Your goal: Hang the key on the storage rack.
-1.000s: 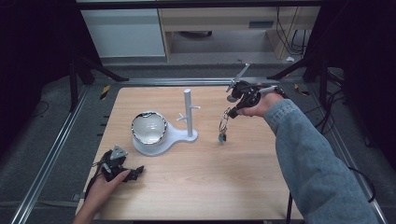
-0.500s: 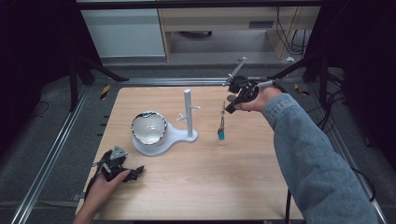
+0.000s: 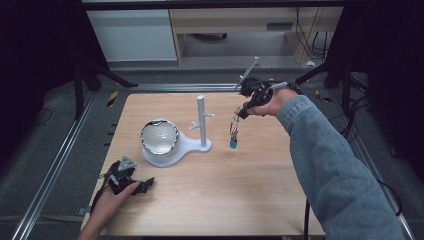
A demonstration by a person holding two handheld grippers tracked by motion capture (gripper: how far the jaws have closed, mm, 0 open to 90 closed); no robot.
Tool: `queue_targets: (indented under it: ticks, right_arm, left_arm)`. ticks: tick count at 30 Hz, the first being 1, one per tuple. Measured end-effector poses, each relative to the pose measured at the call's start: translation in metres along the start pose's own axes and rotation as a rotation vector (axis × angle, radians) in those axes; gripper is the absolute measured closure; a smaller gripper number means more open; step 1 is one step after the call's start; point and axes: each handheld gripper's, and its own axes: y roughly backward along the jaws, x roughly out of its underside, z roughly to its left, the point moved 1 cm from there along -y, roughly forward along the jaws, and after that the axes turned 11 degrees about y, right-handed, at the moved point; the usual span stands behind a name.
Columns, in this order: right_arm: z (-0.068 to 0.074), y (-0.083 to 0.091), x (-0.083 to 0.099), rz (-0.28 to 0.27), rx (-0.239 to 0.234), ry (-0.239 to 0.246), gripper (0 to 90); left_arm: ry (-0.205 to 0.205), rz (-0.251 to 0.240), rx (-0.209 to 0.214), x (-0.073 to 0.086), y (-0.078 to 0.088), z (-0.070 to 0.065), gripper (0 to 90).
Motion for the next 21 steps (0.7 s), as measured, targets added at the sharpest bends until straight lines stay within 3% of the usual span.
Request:
queue_targets:
  ticks: [21]
  right_arm:
    - [0.003,-0.003,-0.033,0.011,-0.001,0.03,89.0]
  left_arm:
    - [0.0,0.0,0.0,0.0,0.0,0.0,0.0]
